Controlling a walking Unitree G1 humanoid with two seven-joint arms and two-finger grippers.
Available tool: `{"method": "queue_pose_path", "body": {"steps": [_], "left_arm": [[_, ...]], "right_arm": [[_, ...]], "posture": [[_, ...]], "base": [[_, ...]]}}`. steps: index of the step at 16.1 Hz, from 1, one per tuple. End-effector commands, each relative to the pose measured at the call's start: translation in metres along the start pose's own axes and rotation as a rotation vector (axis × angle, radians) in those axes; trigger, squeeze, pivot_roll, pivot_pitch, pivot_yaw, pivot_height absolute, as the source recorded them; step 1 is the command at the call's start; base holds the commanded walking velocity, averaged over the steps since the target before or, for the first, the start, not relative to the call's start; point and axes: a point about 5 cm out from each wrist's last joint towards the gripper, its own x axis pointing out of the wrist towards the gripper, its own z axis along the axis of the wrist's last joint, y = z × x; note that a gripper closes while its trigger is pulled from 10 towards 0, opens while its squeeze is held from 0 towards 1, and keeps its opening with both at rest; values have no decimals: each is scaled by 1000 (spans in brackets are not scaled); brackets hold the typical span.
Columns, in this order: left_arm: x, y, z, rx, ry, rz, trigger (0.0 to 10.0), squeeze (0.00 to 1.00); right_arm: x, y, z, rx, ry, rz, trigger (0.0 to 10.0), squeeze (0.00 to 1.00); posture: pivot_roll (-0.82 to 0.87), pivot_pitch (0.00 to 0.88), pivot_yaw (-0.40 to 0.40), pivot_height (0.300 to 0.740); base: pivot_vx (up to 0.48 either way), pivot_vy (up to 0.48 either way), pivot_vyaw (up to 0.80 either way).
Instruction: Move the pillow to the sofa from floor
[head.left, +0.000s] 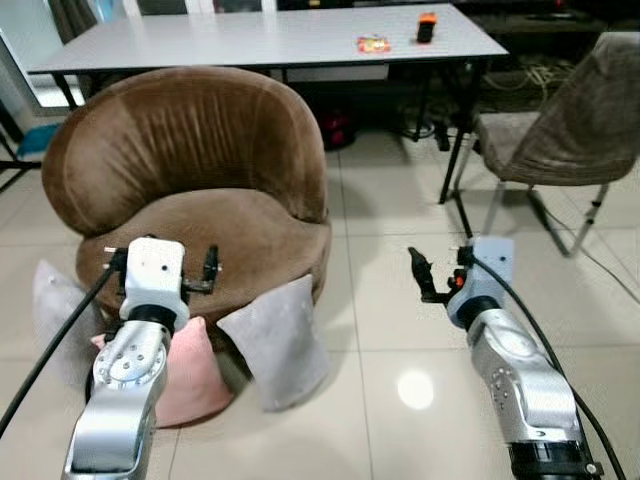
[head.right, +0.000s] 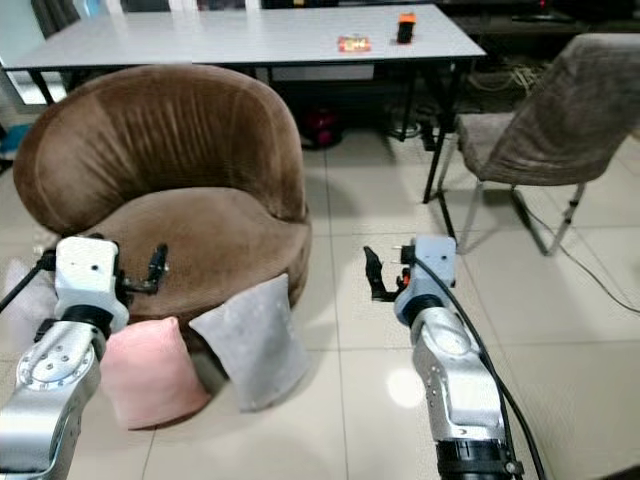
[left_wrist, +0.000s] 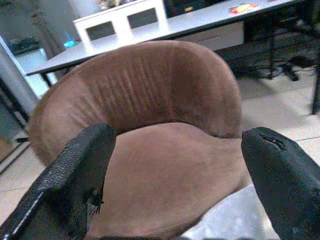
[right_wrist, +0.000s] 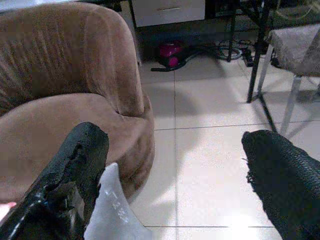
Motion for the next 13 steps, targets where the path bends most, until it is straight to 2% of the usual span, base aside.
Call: {"method": "queue_pose_path", "body": {"steps": [1, 2, 4, 5, 7, 8, 9, 10, 13], "left_arm": [[-2, 3, 2, -26, -17, 2, 10000, 0], [-4, 4, 1, -38, -15, 6, 10000, 35], [-6, 3, 0, -28, -11, 0, 10000, 35], [-6, 4, -1, -19, -9, -4, 10000, 20], [-5, 5, -1, -16, -7, -8, 10000, 24], [-4, 7, -1, -16, -7, -8, 10000, 24], [-3, 10, -1, -12, -10, -7, 10000, 20], [-3, 12, 0, -8, -12, -6, 10000, 24], [-3, 14, -1, 3, -14, -11, 10000, 20]], "right_arm": [[5, 10, 9, -56, -20, 18, 10000, 941], [5, 9, 12, -62, -65, -5, 10000, 761], [5, 8, 9, -89, -42, 27, 10000, 812], [5, 6, 9, -79, -41, 22, 10000, 839], [4, 4, 9, -79, -45, 5, 10000, 827], [4, 0, 11, -105, -56, -46, 10000, 784], [4, -2, 12, -104, -64, -59, 10000, 537], [3, -4, 12, -90, -66, -65, 10000, 0], [1, -8, 9, -44, -65, -87, 10000, 0]], "posture": [[-62, 0, 31, 740], [-57, 0, 27, 740], [-51, 0, 22, 740], [-54, 0, 26, 740], [-57, 0, 28, 740], [-64, 0, 35, 740], [-68, 0, 40, 740], [-73, 0, 45, 740], [-71, 0, 41, 740]], "base": [[251, 0, 0], [341, 0, 0], [399, 0, 0], [416, 0, 800], [420, 0, 800], [416, 0, 431], [416, 0, 0], [416, 0, 0], [417, 0, 0]]}}
